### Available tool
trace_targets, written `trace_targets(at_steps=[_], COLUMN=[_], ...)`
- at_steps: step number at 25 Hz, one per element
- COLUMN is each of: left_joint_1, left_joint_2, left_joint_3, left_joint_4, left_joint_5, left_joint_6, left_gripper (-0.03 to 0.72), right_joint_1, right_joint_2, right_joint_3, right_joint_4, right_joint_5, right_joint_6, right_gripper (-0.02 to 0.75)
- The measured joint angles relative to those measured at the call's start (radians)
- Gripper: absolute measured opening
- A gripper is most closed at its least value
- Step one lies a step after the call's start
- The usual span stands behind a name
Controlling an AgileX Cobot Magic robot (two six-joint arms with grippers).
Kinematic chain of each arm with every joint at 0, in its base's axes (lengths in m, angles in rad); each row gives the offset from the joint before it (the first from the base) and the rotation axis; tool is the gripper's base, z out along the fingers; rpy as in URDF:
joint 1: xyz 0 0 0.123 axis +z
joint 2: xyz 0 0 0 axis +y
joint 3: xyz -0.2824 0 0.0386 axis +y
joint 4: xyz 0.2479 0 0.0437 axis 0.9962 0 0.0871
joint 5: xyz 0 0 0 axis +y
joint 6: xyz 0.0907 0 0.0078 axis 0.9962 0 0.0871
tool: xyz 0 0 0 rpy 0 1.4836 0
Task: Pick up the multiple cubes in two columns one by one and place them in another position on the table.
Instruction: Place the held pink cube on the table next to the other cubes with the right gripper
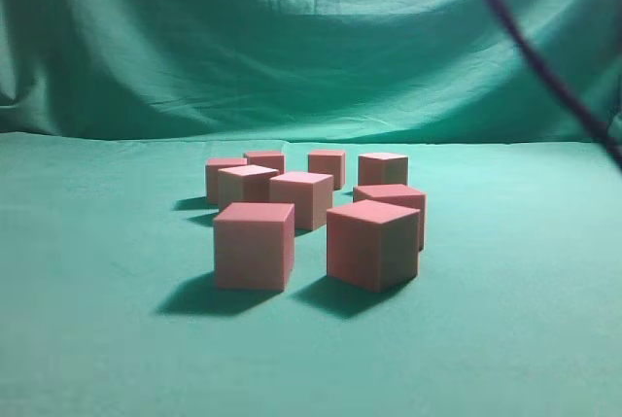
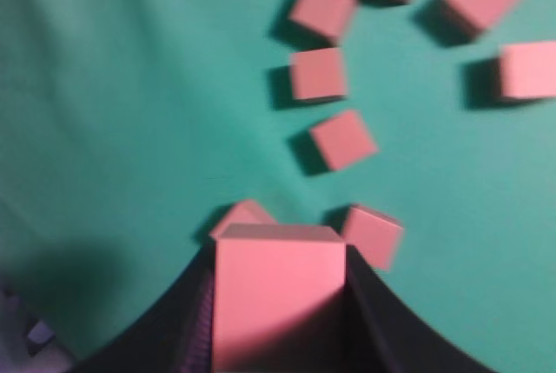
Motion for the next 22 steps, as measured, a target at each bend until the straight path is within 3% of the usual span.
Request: trace_targets(at_steps=[11, 22], left_joint_1=[0.000, 0.000], left_joint_2=[0.000, 0.000], left_joint_3=[0.000, 0.000], left_joint_4=[0.000, 0.000], left_joint_5=[0.000, 0.000], left_joint_6=[0.000, 0.000], left_gripper=[0.000, 0.000], right_joint_1=[0.254, 0.281], right_joint_2=[0.276, 0.357], right_joint_3=[0.001, 0.002], right_joint_4=[-0.079, -0.194], right_joint_5=[-0.121, -0.270], right_joint_6=[0.017, 0.146], right_gripper=[0.266, 0.266])
